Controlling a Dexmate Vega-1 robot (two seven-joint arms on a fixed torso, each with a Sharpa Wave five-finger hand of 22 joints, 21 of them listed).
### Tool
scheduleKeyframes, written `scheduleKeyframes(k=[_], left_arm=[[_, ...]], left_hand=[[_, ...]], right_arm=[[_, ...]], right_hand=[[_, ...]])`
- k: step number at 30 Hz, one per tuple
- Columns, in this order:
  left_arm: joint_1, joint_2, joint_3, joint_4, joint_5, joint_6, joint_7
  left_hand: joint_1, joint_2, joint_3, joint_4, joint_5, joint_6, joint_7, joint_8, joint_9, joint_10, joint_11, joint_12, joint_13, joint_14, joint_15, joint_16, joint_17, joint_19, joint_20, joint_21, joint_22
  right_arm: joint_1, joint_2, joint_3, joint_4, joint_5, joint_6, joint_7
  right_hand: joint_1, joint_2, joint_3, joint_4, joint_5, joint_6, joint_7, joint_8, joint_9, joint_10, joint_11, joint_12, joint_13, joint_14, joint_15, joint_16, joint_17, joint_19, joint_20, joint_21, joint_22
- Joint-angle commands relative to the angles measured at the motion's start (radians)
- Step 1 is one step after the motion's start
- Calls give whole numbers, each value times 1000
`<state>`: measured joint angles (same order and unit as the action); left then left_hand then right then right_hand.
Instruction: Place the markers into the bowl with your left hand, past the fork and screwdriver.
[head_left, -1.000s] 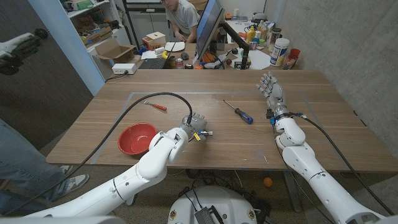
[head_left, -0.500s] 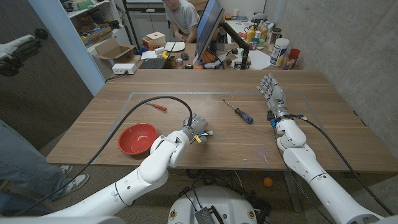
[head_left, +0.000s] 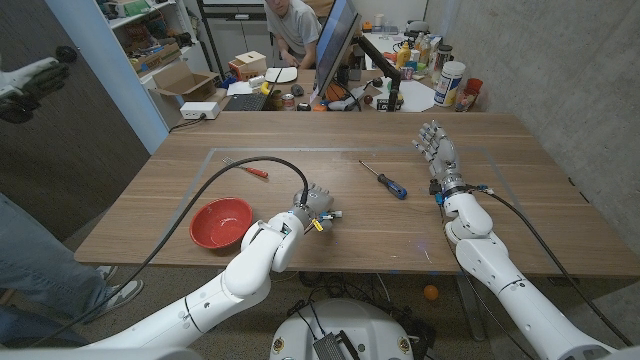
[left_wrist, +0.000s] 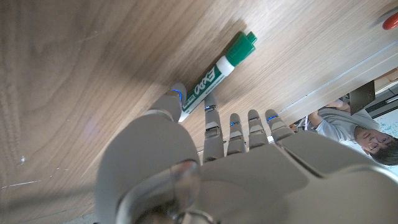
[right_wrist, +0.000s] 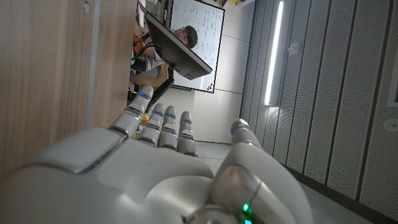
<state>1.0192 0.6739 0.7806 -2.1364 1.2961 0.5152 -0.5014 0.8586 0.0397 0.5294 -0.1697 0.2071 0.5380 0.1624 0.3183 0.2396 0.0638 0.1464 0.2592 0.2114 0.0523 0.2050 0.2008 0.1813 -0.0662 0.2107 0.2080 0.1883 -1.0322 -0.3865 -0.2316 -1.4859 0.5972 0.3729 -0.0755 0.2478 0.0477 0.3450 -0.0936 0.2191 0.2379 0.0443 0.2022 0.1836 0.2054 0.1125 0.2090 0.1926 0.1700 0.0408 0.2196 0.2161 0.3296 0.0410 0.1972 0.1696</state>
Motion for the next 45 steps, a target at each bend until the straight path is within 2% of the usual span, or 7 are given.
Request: scheduleKeyframes(k=[1, 6, 9, 17, 29, 36, 45], left_arm=[[3, -5, 8, 22, 30, 16, 7], [15, -17, 7, 37, 31, 29, 60], [30, -23, 2, 43, 19, 37, 120], [43, -27, 2, 54, -3, 49, 205], [37, -25, 11, 59, -11, 68, 203], [42, -38, 16, 79, -14, 83, 270], [27, -39, 25, 92, -31, 81, 288]], left_hand=[[11, 1, -2, -5, 6, 0, -3, -1, 4, 6, 9, 1, 3, 2, 4, 3, 2, 9, 5, 7, 2], [21, 3, -5, -3, 7, 23, 7, 6, 5, 25, 7, 8, 3, 16, -1, 5, 2, 12, 5, 7, 3], [65, 21, 1, -6, 15, 86, 23, 26, 10, 75, 1, 21, 0, 60, -8, 13, 1, 35, 3, 13, 2], [179, 33, 6, -14, 25, 228, 29, 61, 13, 182, -32, 43, -6, 151, -42, 21, -2, 91, 4, 22, 1], [202, 26, 0, -11, 26, 243, 24, 54, 6, 195, -36, 41, -7, 163, -47, 17, -3, 102, 4, 23, 1], [253, 42, -12, -9, 26, 378, 22, 75, -6, 266, -57, 49, -10, 210, -74, 17, -4, 120, 4, 20, 1], [273, 47, -14, -10, 27, 401, 19, 78, 0, 278, -60, 47, -11, 219, -80, 13, -5, 129, 4, 21, 1]], right_arm=[[11, 6, -8, 23, 1, -7, 14], [15, 10, -7, 34, 2, -2, 19], [17, 13, -6, 40, 2, 1, 22], [22, 22, -3, 63, 6, 13, 30], [46, 46, -5, 108, 17, 26, 54], [63, 54, -8, 129, 14, 24, 63], [62, 50, -2, 127, 12, 14, 60]], right_hand=[[-8, 0, -2, -1, 6, 3, -4, -5, 3, 11, 0, -5, 3, 11, 3, 7, 4, 6, 1, 1, 4], [-9, 0, -3, -1, 6, 3, -3, -5, 3, 11, 0, -6, 3, 11, 4, 7, 4, 6, 2, 1, 4], [-9, 0, -3, -1, 6, 3, -3, -5, 3, 11, 0, -6, 3, 11, 4, 7, 4, 7, 2, 1, 4], [-8, -1, -3, -3, 7, 3, -4, -6, 4, 11, -2, -6, 3, 12, 2, 6, 4, 7, 3, 1, 4], [-10, -1, -4, -3, 7, 4, -5, -6, 4, 12, 0, -6, 3, 15, 3, 7, 5, 7, 3, 0, 4], [-14, -2, -5, -2, 7, 5, -8, -5, 4, 11, -1, -7, 3, 17, 5, 8, 6, 6, 3, 0, 4], [-15, -2, -6, -2, 8, 4, -8, -6, 4, 10, -1, -8, 3, 16, 5, 7, 7, 6, 3, 0, 4]])
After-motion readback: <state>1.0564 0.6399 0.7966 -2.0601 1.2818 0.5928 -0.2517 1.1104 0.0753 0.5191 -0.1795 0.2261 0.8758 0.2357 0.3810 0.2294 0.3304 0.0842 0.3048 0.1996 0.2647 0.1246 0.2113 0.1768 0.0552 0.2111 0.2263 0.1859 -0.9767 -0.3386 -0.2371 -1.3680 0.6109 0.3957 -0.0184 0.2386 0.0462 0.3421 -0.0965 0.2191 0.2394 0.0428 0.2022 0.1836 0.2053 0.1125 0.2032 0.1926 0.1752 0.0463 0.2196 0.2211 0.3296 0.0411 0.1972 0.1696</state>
